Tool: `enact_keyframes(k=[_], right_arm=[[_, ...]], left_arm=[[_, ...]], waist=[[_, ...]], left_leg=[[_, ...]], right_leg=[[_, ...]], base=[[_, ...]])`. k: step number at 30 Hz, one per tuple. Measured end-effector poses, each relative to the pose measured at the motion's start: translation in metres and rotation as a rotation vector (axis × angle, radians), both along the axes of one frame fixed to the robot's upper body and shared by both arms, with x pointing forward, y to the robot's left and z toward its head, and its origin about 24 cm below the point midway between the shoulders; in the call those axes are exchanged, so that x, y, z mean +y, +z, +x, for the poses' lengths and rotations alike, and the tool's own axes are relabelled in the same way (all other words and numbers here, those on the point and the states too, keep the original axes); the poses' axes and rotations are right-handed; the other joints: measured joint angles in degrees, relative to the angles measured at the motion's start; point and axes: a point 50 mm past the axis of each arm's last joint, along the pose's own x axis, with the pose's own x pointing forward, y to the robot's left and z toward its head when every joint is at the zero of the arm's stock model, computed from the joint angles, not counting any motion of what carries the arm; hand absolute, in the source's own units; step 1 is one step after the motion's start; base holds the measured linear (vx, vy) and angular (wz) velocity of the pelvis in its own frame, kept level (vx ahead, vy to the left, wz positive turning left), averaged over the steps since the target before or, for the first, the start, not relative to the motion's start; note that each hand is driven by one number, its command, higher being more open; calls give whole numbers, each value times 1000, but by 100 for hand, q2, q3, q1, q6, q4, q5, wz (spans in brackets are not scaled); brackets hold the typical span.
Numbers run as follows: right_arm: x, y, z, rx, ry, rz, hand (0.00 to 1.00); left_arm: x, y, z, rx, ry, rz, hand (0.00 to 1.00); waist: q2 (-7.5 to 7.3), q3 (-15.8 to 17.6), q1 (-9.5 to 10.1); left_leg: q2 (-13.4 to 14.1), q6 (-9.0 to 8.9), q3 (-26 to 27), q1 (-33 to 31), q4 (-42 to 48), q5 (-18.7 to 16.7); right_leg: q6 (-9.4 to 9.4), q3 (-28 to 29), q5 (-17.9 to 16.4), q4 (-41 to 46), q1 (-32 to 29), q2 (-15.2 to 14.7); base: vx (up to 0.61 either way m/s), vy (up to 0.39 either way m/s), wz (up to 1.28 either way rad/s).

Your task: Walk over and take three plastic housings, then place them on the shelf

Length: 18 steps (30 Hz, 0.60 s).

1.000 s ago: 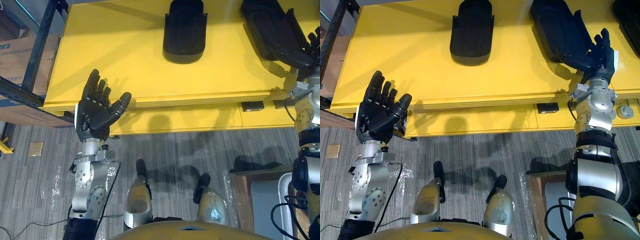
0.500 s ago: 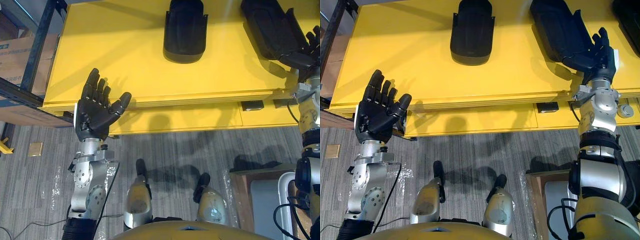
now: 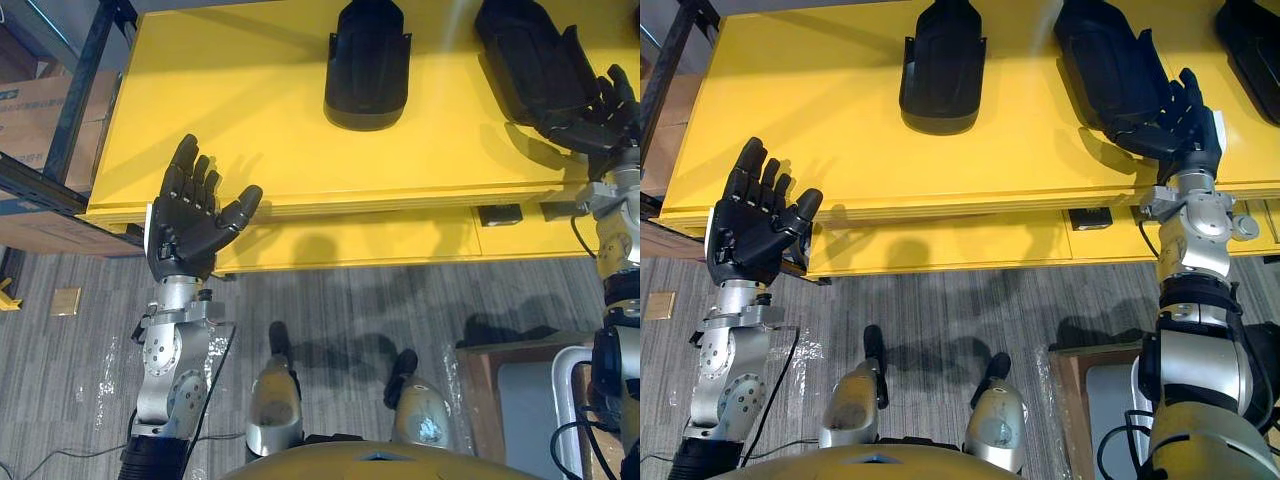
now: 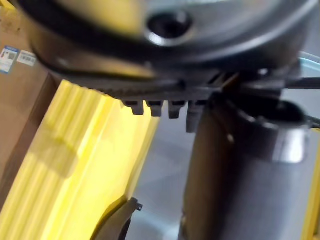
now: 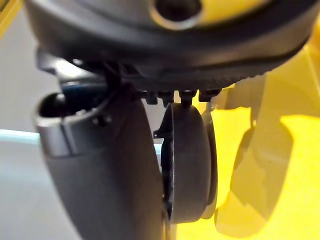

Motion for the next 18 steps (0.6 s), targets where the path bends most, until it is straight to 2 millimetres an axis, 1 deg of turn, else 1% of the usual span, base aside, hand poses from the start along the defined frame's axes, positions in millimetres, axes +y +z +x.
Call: enact_keyframes(k=[5, 11, 18], right_arm=[[0, -5, -1, 19, 18, -8, 100], [1, -15, -4, 58, 38, -20, 100], [1, -22, -5, 87, 60, -28, 100]], left_arm=[[0, 0, 0, 1, 0, 1, 100], [2, 0, 0, 4, -5, 16, 100], [3, -2, 0, 11, -7, 28, 100]], waist=[[-45, -19, 0], [-188, -107, 1], [-189, -131, 3]], left_leg=[[1, -1, 18, 57, -37, 1], [4, -12, 20, 74, -84, 12], [3, -14, 21, 158, -98, 12]], right_leg=[[14, -5, 11, -62, 62, 16], [17, -10, 15, -87, 68, 29], [17, -18, 11, -94, 159, 29]], base=[[0, 0, 0], [0, 0, 0], [0, 0, 0]])
